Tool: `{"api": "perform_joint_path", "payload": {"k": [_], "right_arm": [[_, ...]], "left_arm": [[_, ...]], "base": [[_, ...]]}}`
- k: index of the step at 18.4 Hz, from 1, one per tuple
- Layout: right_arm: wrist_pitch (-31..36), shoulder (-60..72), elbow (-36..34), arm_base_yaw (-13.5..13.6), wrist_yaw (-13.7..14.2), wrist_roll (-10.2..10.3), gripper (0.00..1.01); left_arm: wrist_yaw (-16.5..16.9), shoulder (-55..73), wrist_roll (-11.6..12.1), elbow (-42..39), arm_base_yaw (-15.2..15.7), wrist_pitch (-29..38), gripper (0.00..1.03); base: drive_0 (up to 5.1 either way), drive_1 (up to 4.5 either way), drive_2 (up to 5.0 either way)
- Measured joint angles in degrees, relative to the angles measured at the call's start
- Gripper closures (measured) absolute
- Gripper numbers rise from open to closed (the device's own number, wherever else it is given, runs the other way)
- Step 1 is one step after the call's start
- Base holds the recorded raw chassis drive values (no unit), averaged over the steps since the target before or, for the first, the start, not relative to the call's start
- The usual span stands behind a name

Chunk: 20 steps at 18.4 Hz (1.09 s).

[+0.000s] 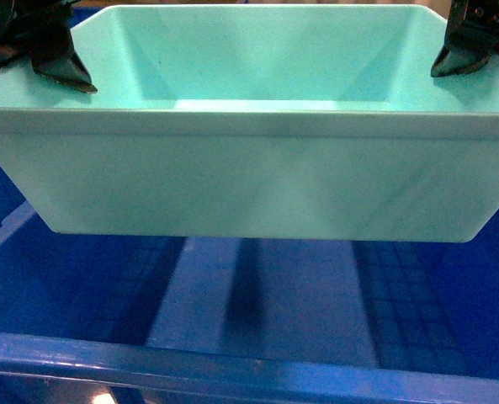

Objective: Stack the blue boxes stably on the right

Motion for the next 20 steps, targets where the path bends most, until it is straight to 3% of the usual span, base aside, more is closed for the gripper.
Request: {"api": "perform_joint_path", "payload": {"k": [5, 9, 14, 20], "right_arm": [[0.2, 0.0, 0.0, 0.0, 0.0, 0.0, 0.99], [5.6, 2.0, -2.4, -0.1, -0.5, -0.4, 0.99], [11.8, 5.5, -8.6, -1.1, -1.7, -0.9, 0.99], [11.1, 8.7, -10.8, -2.7, -1.9, -2.3, 0.99]], "left_arm": [[0.2, 0.0, 0.3, -0.4, 0.0, 1.6, 1.01], [-0.2, 1.0, 3.2, -6.7, 0.0, 8.6, 1.01], [0.5, 3.5, 6.4, -8.0, 0.0, 11.7, 1.01], [2.9, 6.4, 6.9, -10.9, -1.2, 11.8, 1.01]], "base": [[0.0, 0.00, 0.0], [0.0, 0.00, 0.0], [0.0, 0.00, 0.0], [0.0, 0.00, 0.0]]}}
